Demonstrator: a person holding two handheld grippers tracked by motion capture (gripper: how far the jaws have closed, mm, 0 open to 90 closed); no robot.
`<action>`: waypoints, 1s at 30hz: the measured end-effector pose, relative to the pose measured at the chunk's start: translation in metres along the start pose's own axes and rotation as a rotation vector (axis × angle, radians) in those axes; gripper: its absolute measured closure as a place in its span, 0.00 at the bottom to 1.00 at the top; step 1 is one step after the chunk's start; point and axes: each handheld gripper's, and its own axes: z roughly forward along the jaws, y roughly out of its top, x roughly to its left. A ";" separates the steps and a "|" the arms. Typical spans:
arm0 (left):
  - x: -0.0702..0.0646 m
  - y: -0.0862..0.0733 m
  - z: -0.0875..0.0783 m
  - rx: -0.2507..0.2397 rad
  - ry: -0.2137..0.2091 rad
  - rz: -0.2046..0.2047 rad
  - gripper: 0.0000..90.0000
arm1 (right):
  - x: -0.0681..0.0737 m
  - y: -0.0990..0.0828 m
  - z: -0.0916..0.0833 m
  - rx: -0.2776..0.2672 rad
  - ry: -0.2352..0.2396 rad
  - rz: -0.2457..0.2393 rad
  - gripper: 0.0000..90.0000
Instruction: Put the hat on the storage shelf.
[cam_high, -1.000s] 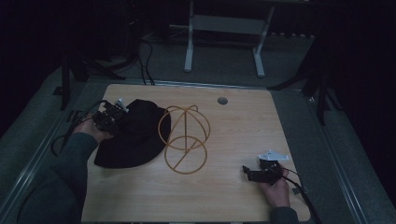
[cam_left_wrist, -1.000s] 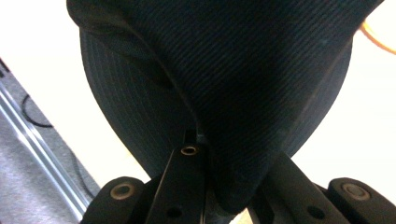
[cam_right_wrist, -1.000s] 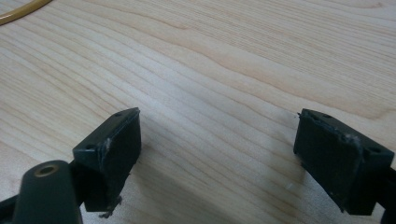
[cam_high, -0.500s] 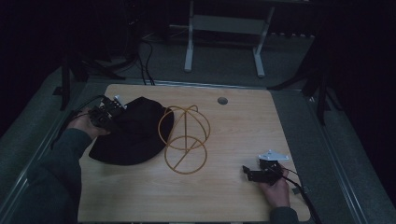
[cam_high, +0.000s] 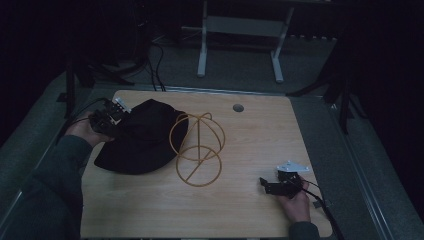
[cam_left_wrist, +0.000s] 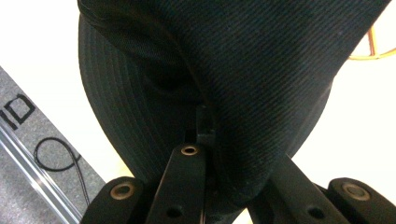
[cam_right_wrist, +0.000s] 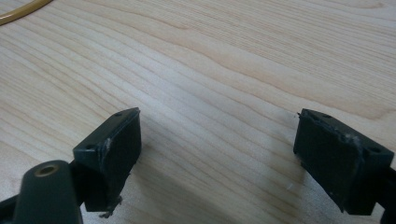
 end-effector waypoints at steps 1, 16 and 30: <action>0.000 0.000 -0.002 -0.002 -0.001 0.002 0.98 | 0.000 0.000 0.000 0.000 0.000 0.000 0.17; 0.007 -0.003 -0.025 -0.056 0.002 0.007 0.98 | 0.000 0.000 0.000 0.000 0.000 0.000 0.17; 0.014 0.005 -0.051 -0.132 -0.003 0.007 0.98 | 0.000 0.000 0.000 0.000 0.000 0.000 0.17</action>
